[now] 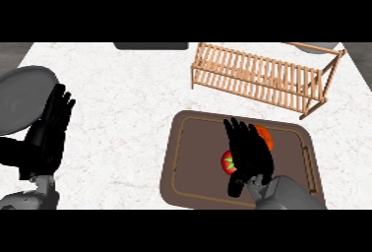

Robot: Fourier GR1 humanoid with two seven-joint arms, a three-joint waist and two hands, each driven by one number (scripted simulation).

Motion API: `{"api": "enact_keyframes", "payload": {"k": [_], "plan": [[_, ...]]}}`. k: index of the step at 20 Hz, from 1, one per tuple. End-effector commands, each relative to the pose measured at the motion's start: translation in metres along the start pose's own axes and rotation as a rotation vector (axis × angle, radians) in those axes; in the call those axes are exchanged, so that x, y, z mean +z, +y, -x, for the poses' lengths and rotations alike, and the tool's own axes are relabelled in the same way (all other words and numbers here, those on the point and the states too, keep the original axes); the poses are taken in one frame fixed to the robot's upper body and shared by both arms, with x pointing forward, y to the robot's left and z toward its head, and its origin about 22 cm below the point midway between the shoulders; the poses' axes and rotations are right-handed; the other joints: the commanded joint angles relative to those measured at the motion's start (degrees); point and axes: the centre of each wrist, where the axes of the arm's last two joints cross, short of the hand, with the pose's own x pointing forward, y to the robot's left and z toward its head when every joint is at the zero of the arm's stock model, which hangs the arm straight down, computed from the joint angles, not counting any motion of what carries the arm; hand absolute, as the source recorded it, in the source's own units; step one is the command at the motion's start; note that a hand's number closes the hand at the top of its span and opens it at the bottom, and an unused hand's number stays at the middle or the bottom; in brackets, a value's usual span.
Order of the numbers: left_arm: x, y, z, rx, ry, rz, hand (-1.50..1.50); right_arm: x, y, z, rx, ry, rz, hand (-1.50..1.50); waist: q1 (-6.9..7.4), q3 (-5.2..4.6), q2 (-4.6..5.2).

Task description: Pick the tomato from the tray and place it in the tiered shelf

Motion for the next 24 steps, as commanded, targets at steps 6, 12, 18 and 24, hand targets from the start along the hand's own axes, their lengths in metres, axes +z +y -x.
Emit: {"api": "enact_keyframes", "payload": {"k": [6,12,18,24], "plan": [[0.008,0.012,-0.003,-0.002,-0.005,-0.005,0.00,-0.019,0.032,0.013,0.124,-0.033,-0.046,1.50,0.29,0.03,0.05],[0.006,0.003,-0.007,0.000,0.013,-0.008,0.00,-0.019,0.027,0.014,0.172,-0.074,0.080,1.50,0.10,0.03,0.01],[0.008,-0.018,0.004,0.015,0.011,0.021,0.00,-0.016,0.031,-0.056,-0.066,0.285,0.083,1.50,0.54,-0.01,0.15],[0.006,-0.010,0.000,-0.006,0.001,0.034,0.00,-0.001,0.002,-0.081,-0.272,0.210,0.164,1.50,1.29,0.03,0.14]]}}
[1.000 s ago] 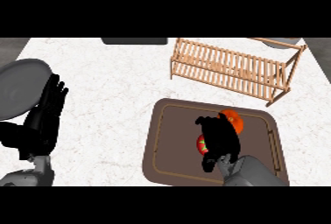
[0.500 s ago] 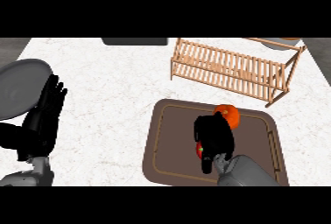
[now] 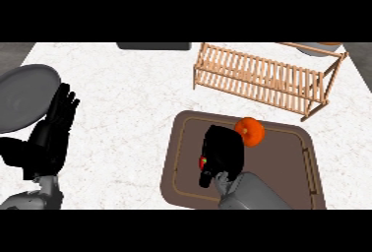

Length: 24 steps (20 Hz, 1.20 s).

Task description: Pick the tomato from the tray and place it in the tiered shelf

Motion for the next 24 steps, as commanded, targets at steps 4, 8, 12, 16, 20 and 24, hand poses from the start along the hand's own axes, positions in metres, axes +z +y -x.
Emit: {"api": "enact_keyframes", "payload": {"k": [4,8,12,16,20,24], "plan": [[0.014,0.005,0.007,-0.003,0.006,0.006,0.00,0.020,-0.040,-0.044,-0.251,0.078,0.134,1.50,1.10,0.42,0.26],[0.003,0.004,0.004,0.002,0.012,-0.008,0.00,0.043,-0.084,-0.045,-0.472,0.009,0.293,1.50,-0.46,0.40,-0.24],[-0.002,0.003,0.004,0.006,0.012,-0.022,0.00,0.049,-0.119,-0.051,-0.516,0.062,0.448,1.50,-1.48,0.32,-0.38],[-0.004,0.004,0.005,-0.004,0.007,-0.029,0.00,0.054,-0.148,-0.046,-0.485,0.126,0.548,1.50,-2.05,0.30,-0.38],[-0.002,0.016,0.001,-0.009,0.010,-0.033,0.00,0.052,-0.165,-0.045,-0.457,0.174,0.595,1.50,-1.22,0.35,-0.10],[0.017,0.011,0.008,0.012,0.014,-0.015,0.00,0.039,-0.183,-0.036,-0.467,0.226,0.651,1.50,-0.63,0.37,0.00]]}}
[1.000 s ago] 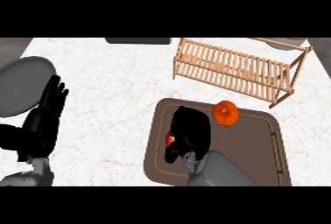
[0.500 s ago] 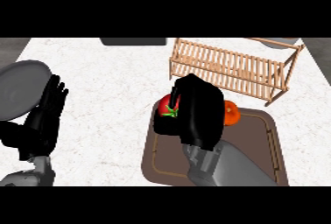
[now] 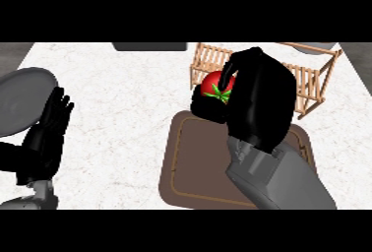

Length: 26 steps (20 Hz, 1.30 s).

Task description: Pick the tomato from the tray and place it in the tiered shelf

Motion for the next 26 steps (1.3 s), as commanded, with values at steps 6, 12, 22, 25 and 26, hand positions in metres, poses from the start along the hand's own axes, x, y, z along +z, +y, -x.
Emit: {"api": "enact_keyframes", "payload": {"k": [6,12,22,25,26], "plan": [[0.004,0.003,-0.008,0.004,-0.007,0.013,0.00,-0.035,-0.021,-0.002,0.002,0.259,0.099,1.50,0.75,0.07,0.39],[-0.008,-0.001,-0.006,-0.001,-0.030,0.001,0.00,-0.063,0.001,0.027,-0.026,0.261,0.119,1.50,0.64,0.08,0.69],[-0.008,0.006,0.006,-0.004,-0.003,-0.002,0.00,-0.097,0.048,0.075,-0.039,0.240,0.173,1.50,0.62,0.08,0.72],[-0.002,-0.011,0.006,0.003,-0.007,0.032,0.00,-0.119,0.067,0.066,-0.036,0.217,0.195,1.50,1.17,0.08,0.88],[-0.008,-0.013,0.005,0.008,-0.014,0.010,0.00,-0.132,0.050,0.062,-0.006,0.222,0.137,1.50,0.79,0.08,0.76]]}}
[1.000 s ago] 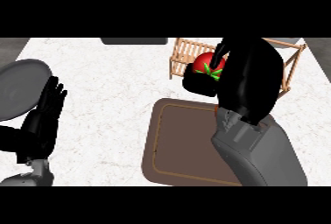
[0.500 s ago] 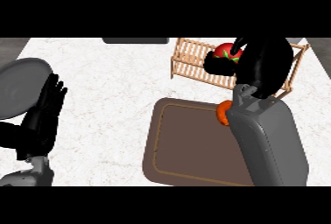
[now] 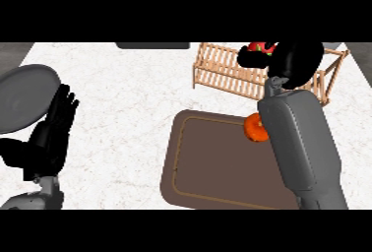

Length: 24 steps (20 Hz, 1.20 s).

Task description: Pick the tomato from the tray and place it in the tiered shelf

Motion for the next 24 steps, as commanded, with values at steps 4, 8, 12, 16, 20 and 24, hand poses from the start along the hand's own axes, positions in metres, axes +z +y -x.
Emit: {"api": "enact_keyframes", "payload": {"k": [4,8,12,16,20,24], "plan": [[0.002,0.004,-0.002,0.012,0.003,0.013,0.00,-0.027,0.009,0.022,-0.140,0.107,0.073,1.50,-0.02,0.01,-0.03],[-0.015,0.004,0.006,0.002,-0.016,-0.010,0.00,-0.046,0.016,0.017,-0.156,0.120,-0.048,-1.50,-0.10,-0.01,0.07],[0.006,-0.007,-0.010,0.014,-0.001,0.009,0.00,-0.044,0.044,0.034,-0.160,0.111,-0.065,-1.50,0.40,0.02,0.05],[0.005,0.005,-0.007,-0.006,-0.007,-0.001,0.00,-0.061,0.019,0.020,-0.242,0.066,-0.068,-1.50,0.08,0.01,-0.08],[0.003,0.007,0.001,-0.017,0.001,-0.008,0.00,-0.044,0.030,0.029,-0.324,0.020,-0.002,-1.50,0.00,0.00,-0.08],[0.005,0.012,0.000,0.023,0.004,-0.001,0.00,-0.045,-0.010,0.018,-0.425,0.030,0.064,-1.50,-0.72,-0.02,-0.38]]}}
